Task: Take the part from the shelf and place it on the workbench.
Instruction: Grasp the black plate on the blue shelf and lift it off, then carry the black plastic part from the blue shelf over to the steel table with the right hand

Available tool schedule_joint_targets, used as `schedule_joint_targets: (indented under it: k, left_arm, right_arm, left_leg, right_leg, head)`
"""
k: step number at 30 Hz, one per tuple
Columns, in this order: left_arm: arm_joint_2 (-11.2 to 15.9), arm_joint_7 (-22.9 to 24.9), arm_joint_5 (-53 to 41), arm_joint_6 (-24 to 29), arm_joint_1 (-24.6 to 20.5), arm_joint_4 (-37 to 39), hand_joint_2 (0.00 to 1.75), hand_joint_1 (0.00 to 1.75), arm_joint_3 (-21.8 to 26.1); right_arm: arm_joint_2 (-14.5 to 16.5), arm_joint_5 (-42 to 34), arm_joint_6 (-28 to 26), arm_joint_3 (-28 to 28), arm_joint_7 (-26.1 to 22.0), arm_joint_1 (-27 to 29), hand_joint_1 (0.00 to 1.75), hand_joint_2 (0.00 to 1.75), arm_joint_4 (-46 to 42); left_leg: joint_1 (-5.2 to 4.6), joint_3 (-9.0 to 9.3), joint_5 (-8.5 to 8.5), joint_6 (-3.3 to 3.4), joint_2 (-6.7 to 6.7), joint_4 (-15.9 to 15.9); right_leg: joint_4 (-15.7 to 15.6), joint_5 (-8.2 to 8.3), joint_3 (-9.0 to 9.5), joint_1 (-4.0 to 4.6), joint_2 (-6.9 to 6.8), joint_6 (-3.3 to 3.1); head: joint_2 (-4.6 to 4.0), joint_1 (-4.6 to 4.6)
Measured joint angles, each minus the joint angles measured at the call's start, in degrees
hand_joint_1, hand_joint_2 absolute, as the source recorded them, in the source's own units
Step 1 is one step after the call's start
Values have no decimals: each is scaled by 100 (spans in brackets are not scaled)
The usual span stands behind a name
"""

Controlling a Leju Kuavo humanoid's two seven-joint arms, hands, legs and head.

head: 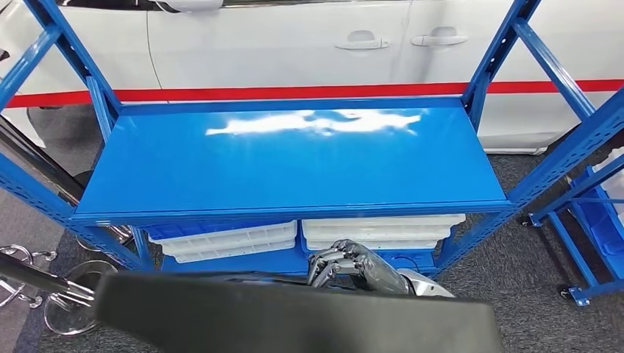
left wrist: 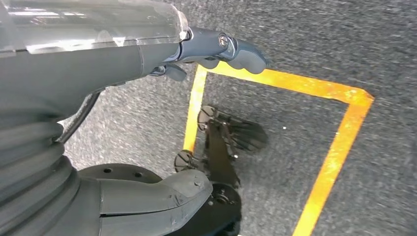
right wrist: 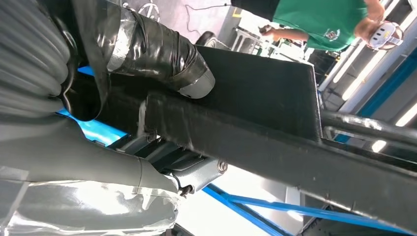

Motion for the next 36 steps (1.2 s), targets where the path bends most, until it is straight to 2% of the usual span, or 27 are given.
schedule_joint_targets:
  k: [2,3,4,6,8,10,11,12,13,14,16,18,19,21,22,23,24,26,27,28,29,30,31,33,34,35,36]
  left_arm:
    - [19,-6,-31,-1,3,0,175,0,0]
    - [32,-9,-44,-2,6,0,175,0,0]
    - [44,-10,-53,-3,8,0,175,0,0]
    - [75,-11,-71,-4,3,0,175,0,0]
    - [104,-11,-86,-5,-8,0,175,0,-1]
    - [124,-13,-106,-6,-14,0,175,0,-3]
    - [134,-14,-118,-7,-15,0,175,0,-4]
    - [145,-16,-128,-7,-17,0,175,0,-4]
    - [155,-19,-137,-7,-21,0,175,0,-4]
    - [164,-22,-140,-7,-29,0,175,0,-4]
    - [180,-31,-144,-8,-58,0,175,0,-4]
    - [192,-42,-151,-10,-86,0,175,0,-5]
    - [196,-46,-154,-10,-94,0,175,0,-6]
    - [197,-51,-156,-11,-94,1,175,0,-7]
    - [197,-53,-156,-11,-96,1,175,0,-7]
    - [196,-55,-156,-12,-98,1,175,0,-7]
    - [195,-56,-156,-13,-100,1,175,0,-7]
    - [196,-59,-156,-13,-102,0,175,0,-5]
    - [196,-60,-157,-13,-102,0,175,0,-5]
    - [196,-60,-159,-13,-102,0,175,0,-5]
    - [196,-60,-163,-13,-102,0,175,0,-6]
    - [195,-60,-169,-13,-103,0,175,0,-7]
    - [195,-60,-178,-13,-103,0,175,0,-7]
    - [191,-60,-192,-13,-104,0,175,0,-7]
    - [190,-59,-196,-11,-104,0,175,0,-7]
    - [189,-56,-197,-6,-104,0,175,0,-7]
    - [191,-49,-198,3,-98,1,175,0,-7]
  right_arm:
    - [-24,34,0,0,-42,-13,175,175,-39]
    - [-29,43,1,0,-62,-23,175,175,-63]
    - [-31,47,1,0,-79,-33,175,175,-83]
    - [-34,50,2,0,-101,-40,175,175,-104]
    - [-37,50,3,0,-106,-46,175,175,-112]
    - [-37,47,5,0,-109,-51,175,175,-118]
    - [-38,43,6,0,-111,-51,175,175,-119]
    - [-39,38,5,0,-111,-50,175,175,-119]
    - [-41,35,3,0,-109,-49,175,175,-119]
    - [-41,32,1,0,-108,-49,175,175,-119]
    - [-41,33,-2,0,-106,-50,175,175,-123]
    - [-42,37,-1,0,-105,-65,175,175,-132]
    - [-43,39,0,0,-104,-74,175,175,-135]
    - [-45,42,2,0,-103,-87,175,175,-137]
    - [-46,42,2,0,-103,-91,175,175,-137]
    - [-47,42,2,0,-102,-93,175,175,-138]
    - [-48,42,1,0,-102,-96,175,175,-138]
    - [-49,43,2,1,-101,-97,175,175,-138]
    - [-51,43,4,2,-101,-94,175,175,-137]
    - [-54,42,7,2,-101,-91,175,175,-137]
    - [-57,41,11,2,-101,-88,175,175,-137]
    - [-61,39,17,1,-101,-86,175,175,-137]
    - [-65,38,22,1,-101,-86,175,175,-137]
    - [-69,34,28,2,-101,-93,175,175,-145]
    - [-71,27,28,2,-102,-95,175,175,-153]
    - [-73,12,31,2,-103,-94,175,175,-160]
    - [-77,-17,41,2,-102,-85,175,175,-165]
  left_leg:
    - [-10,-54,38,-43,56,35]
    - [-15,-73,63,-77,85,48]
    - [-18,-90,89,-112,127,55]
    - [-15,-123,96,-184,190,75]
    - [-7,-228,-183,-244,106,317]
    - [9,-456,-713,-283,-23,1016]
    - [12,-561,-919,-291,-49,1411]
    - [12,-614,-1025,-297,-60,1699]
    - [12,-572,-997,-296,-63,1779]
    - [12,-427,-865,-286,-66,1636]
    - [10,82,-553,-237,-93,864]
    - [-12,478,-459,-185,-140,179]
    - [-28,541,-476,-165,-158,37]
    - [-31,501,-406,-116,-145,-4]
    - [-21,456,-353,-71,-127,-12]
    - [-8,397,-292,-20,-102,-16]
    - [3,322,-235,23,-76,-8]
    - [-14,137,-145,63,-40,65]
    - [-21,35,-103,61,-25,110]
    - [-26,-69,-59,56,-10,152]
    - [-28,-164,-14,47,1,187]
    - [-29,-250,35,33,8,213]
    - [-29,-313,85,17,11,229]
    - [-38,-390,185,-38,12,240]
    - [-36,-408,238,-71,13,234]
    - [-34,-424,292,-107,14,224]
    - [-31,-446,341,-141,10,215]
  right_leg:
    - [-814,175,526,39,-169,-38]
    - [-1081,188,673,65,-228,-70]
    - [-1214,180,723,91,-242,-105]
    - [-1293,219,687,83,-155,-175]
    - [-1338,283,622,49,-78,-259]
    - [-1298,347,498,49,-4,-326]
    - [-1262,381,422,58,26,-342]
    - [-1231,417,347,66,58,-346]
    - [-1207,455,278,71,86,-344]
    - [-1188,491,218,72,106,-335]
    - [-1165,559,130,71,139,-300]
    - [-1151,633,68,71,147,-240]
    - [-1151,677,42,66,146,-206]
    - [-1153,743,1,60,147,-136]
    - [-1108,681,-40,57,142,-107]
    - [-969,512,-109,53,134,-81]
    - [-713,251,-211,43,122,-60]
    - [59,-297,-446,19,105,-19]
    - [394,-417,-509,12,102,-1]
    - [584,-406,-495,8,100,11]
    - [565,-280,-379,6,99,14]
    - [349,-110,-156,7,97,5]
    - [-16,7,148,9,94,-18]
    - [-855,5,740,39,87,-82]
    - [-1113,-48,896,59,86,-112]
    - [-1241,-69,943,79,85,-140]
    - [-1260,-31,906,71,79,-175]
  head:
    - [0,0]
    - [0,0]
    - [0,-1]
    - [0,-1]
    - [0,-3]
    - [0,-5]
    - [0,-4]
    - [0,-4]
    - [0,-4]
    - [0,-4]
    - [0,-4]
    - [0,-3]
    - [0,-3]
    - [0,-3]
    - [0,-2]
    - [0,-1]
    - [0,1]
    - [0,1]
    - [0,1]
    - [0,0]
    - [0,0]
    - [0,0]
    - [0,0]
    - [0,-1]
    - [0,-1]
    - [0,-2]
    - [0,-2]
